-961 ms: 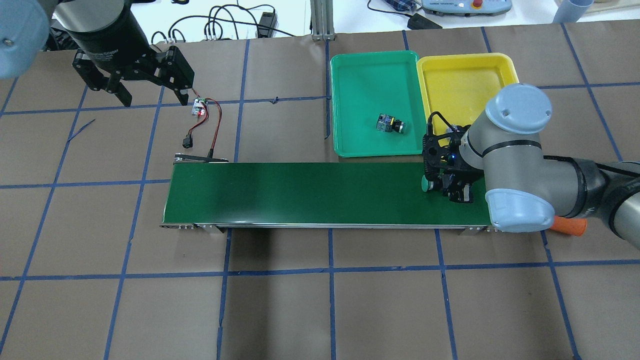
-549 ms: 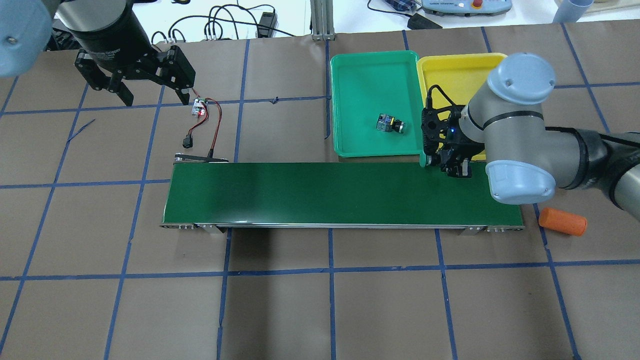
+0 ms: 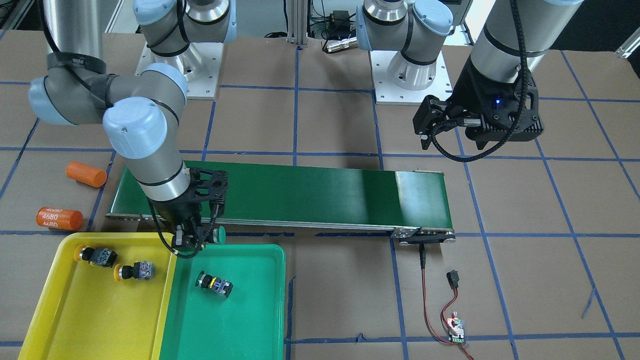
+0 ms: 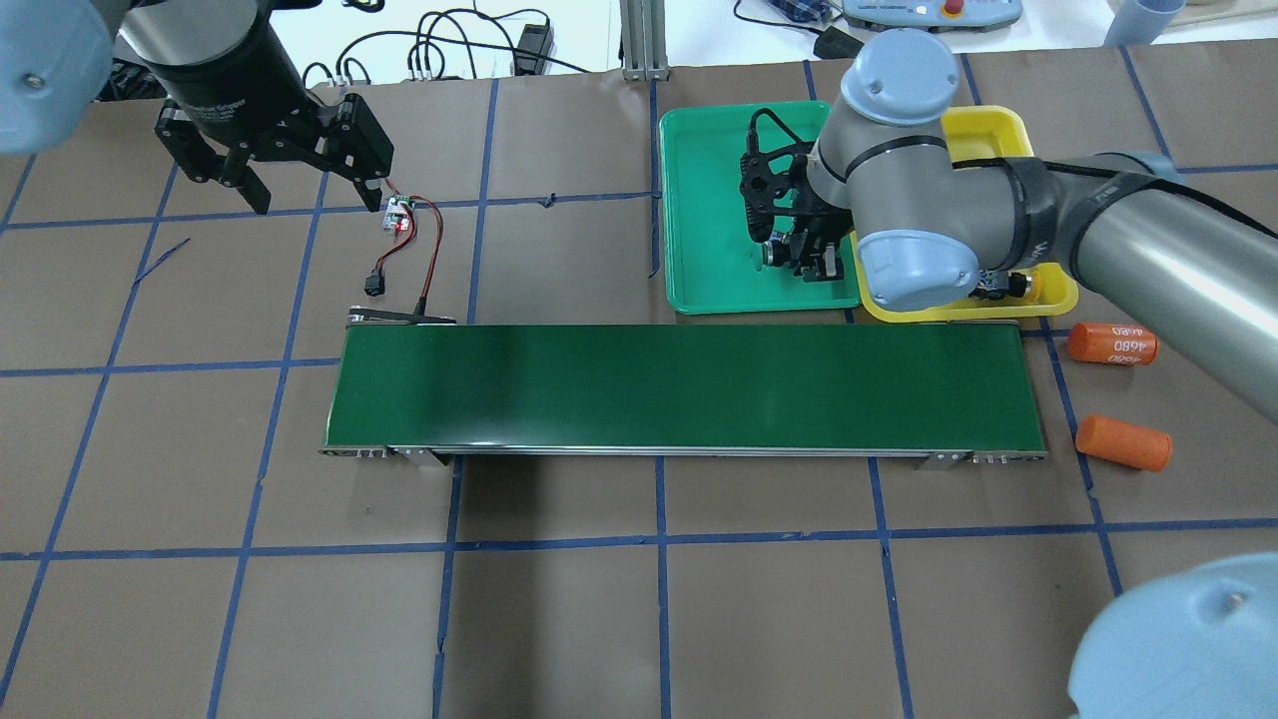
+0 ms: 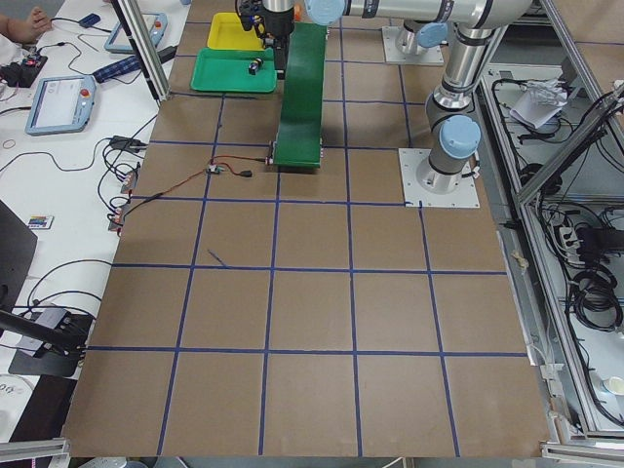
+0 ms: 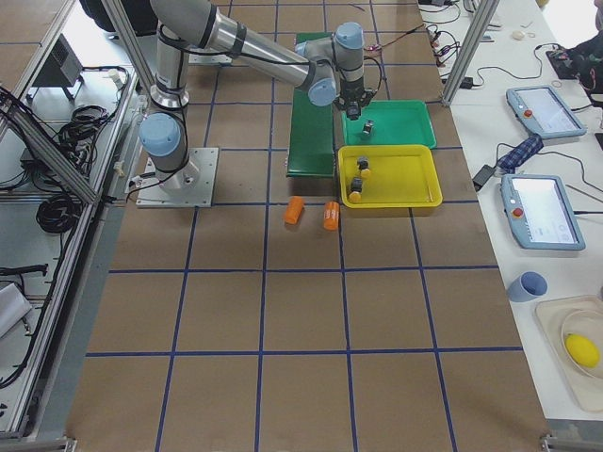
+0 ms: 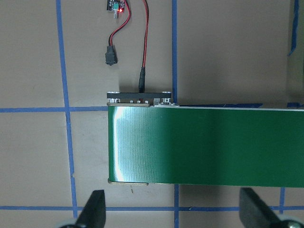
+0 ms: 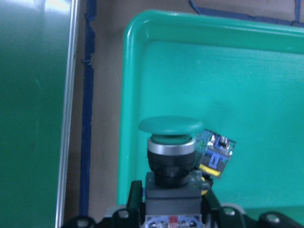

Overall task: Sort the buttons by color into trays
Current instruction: 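Carry green button into green tray and open right gripper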

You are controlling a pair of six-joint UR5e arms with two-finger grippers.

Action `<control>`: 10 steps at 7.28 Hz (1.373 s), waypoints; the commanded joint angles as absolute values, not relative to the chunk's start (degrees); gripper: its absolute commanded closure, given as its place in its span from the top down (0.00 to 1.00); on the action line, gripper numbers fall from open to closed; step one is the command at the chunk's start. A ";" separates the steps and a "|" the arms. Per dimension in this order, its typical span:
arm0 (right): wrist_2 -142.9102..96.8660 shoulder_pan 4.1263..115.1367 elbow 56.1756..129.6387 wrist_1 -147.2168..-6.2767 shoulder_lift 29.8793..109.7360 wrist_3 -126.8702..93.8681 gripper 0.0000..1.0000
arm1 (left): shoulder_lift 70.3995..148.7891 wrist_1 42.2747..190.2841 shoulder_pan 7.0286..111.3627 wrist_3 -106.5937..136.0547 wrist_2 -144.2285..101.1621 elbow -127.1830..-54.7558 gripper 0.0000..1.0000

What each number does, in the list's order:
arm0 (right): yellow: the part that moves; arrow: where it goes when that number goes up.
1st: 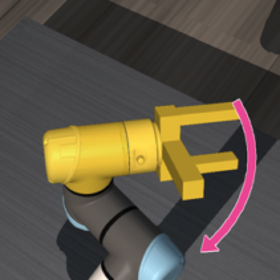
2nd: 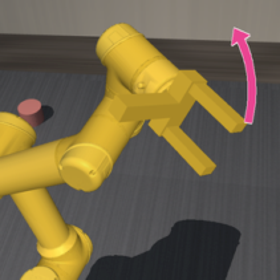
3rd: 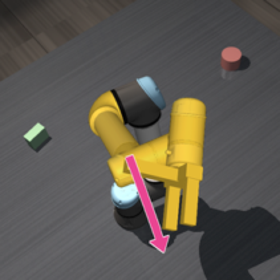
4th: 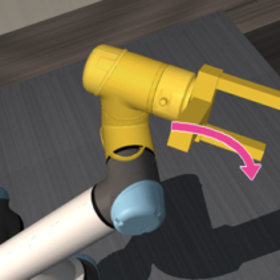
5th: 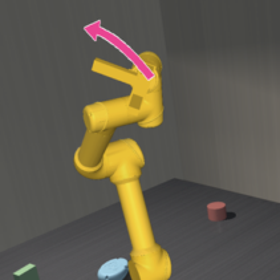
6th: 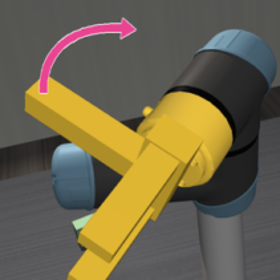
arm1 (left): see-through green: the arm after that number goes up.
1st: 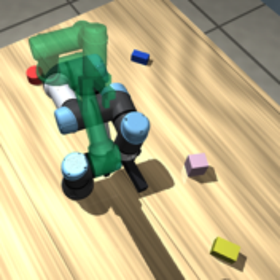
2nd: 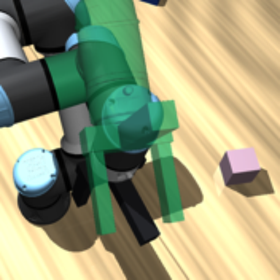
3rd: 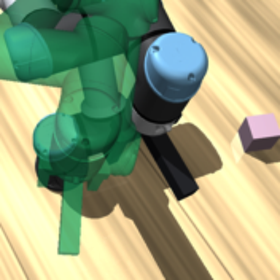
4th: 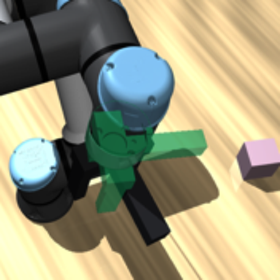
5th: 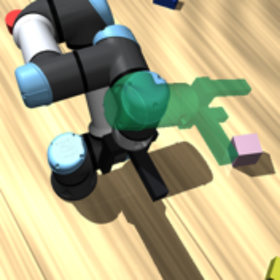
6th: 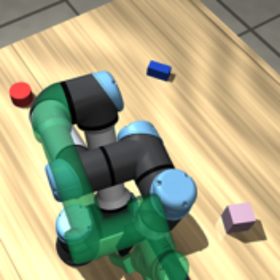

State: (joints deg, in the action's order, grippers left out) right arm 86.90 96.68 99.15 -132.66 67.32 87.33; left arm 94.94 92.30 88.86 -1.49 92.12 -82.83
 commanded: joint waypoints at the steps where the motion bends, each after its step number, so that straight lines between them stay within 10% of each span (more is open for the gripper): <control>1: 87.10 101.41 94.76 -132.63 63.12 84.12 0.24 | 95.01 92.29 88.86 -1.49 92.11 -82.79 1.00; 2: 87.45 101.34 94.66 -132.63 62.93 84.37 0.40 | 95.10 92.29 88.77 -1.41 92.11 -82.97 1.00; 3: 87.54 100.99 94.57 -131.76 62.93 84.37 0.99 | 94.75 92.29 88.77 -1.49 92.37 -83.23 1.00; 10: 89.73 97.91 95.18 -112.11 78.53 82.28 1.00 | 95.01 92.20 88.77 -1.49 92.46 -82.44 1.00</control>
State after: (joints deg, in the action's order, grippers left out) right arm 89.35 98.11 95.02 -118.37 73.54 83.38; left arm 95.17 92.20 88.84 -1.49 92.46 -82.47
